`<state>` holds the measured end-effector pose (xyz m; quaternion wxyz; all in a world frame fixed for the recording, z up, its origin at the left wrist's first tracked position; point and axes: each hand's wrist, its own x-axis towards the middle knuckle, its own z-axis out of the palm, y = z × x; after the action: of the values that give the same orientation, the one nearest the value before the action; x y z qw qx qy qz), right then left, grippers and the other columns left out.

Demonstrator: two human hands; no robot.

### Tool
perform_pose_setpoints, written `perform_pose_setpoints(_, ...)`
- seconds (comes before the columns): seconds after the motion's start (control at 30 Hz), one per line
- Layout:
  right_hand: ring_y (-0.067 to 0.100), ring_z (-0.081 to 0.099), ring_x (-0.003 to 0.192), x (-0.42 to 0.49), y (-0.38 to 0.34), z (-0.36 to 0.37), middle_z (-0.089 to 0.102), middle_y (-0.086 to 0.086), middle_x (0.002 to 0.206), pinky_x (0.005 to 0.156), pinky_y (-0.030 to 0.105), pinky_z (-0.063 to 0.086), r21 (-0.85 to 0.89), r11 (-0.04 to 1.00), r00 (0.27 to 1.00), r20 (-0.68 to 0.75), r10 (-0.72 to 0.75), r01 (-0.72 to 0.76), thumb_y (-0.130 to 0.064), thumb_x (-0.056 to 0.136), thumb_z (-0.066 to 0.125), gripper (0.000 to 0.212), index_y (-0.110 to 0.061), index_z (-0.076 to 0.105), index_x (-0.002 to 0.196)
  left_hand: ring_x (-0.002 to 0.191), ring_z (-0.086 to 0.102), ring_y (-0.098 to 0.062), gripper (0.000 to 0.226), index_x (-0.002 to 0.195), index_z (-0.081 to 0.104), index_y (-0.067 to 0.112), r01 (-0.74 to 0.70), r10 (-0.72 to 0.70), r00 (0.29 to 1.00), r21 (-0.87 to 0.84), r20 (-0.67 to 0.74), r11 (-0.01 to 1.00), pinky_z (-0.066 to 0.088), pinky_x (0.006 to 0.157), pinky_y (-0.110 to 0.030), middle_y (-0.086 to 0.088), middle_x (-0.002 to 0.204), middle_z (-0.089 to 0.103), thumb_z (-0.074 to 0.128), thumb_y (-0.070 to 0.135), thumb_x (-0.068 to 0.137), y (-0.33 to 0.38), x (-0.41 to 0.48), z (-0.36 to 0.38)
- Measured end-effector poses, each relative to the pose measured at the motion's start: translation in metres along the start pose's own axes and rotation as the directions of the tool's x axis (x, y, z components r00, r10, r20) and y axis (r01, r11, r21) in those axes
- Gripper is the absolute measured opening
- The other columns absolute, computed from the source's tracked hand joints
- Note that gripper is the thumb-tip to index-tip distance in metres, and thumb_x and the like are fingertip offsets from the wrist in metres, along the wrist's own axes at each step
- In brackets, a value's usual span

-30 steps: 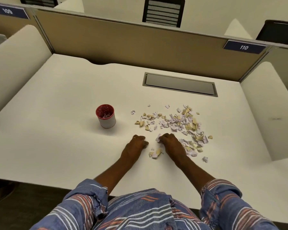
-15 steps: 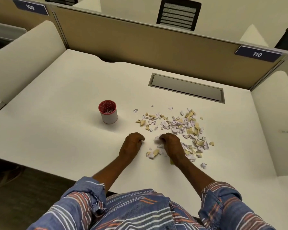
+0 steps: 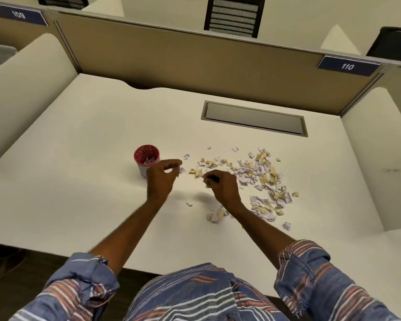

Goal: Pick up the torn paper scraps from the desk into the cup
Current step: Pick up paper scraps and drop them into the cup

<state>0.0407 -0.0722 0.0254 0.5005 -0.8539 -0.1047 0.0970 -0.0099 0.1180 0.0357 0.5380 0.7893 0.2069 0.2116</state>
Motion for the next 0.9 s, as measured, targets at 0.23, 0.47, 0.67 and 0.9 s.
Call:
perform_pose_setpoints(0.23, -0.003, 0.068, 0.061, 0.024, -0.05, 0.031, 0.074, -0.004, 0.085, 0.064, 0.013, 0.053, 0.095, 0.995, 1.0, -0.003, -0.029, 0.03, -0.004, 0.088, 0.069, 0.009, -0.002, 0.075, 0.095, 0.082, 0.073, -0.007, 0.016, 0.095, 0.078, 0.01, 0.011, -0.012, 0.998, -0.021, -0.064, 1.0, 0.058, 0.079, -0.021, -0.003, 0.09, 0.077, 0.068, 0.004, 0.083, -0.001, 0.049, -0.051)
perform_pose_setpoints(0.47, 0.014, 0.072, 0.069, 0.044, -0.091, 0.067, 0.077, 0.007, 0.086, 0.073, 0.023, 0.058, 0.086, 0.994, 0.997, 0.038, -0.069, 0.066, -0.005, 0.088, 0.069, 0.01, -0.005, 0.076, 0.095, 0.105, 0.066, -0.013, 0.023, 0.11, 0.074, 0.013, 0.013, -0.011, 1.0, 0.111, -0.015, 0.994, 0.055, 0.095, -0.03, -0.002, 0.111, 0.073, 0.066, 0.008, 0.089, -0.016, 0.071, -0.074)
perform_pose_setpoints(0.67, 0.022, 0.074, 0.077, 0.057, -0.108, 0.09, 0.077, 0.01, 0.089, 0.08, 0.031, 0.059, 0.028, 0.996, 0.994, 0.073, -0.084, 0.082, -0.007, 0.088, 0.069, 0.013, -0.005, 0.076, 0.098, 0.116, 0.063, -0.017, 0.04, 0.124, 0.067, 0.013, 0.021, -0.031, 0.996, 0.13, 0.081, 0.991, 0.05, 0.103, -0.032, -0.005, 0.123, 0.069, 0.06, 0.002, 0.086, -0.025, 0.08, -0.083)
perform_pose_setpoints(0.9, 0.02, 0.072, 0.087, 0.068, -0.116, 0.116, 0.077, 0.009, 0.096, 0.082, 0.027, 0.057, -0.066, 0.994, 0.993, 0.085, -0.081, 0.087, -0.003, 0.088, 0.067, 0.016, -0.008, 0.077, 0.098, 0.113, 0.065, -0.013, 0.048, 0.126, 0.065, 0.015, 0.0, -0.01, 0.994, 0.099, 0.107, 0.995, 0.052, 0.1, -0.034, -0.001, 0.121, 0.07, 0.055, -0.007, 0.085, -0.031, 0.09, -0.097)
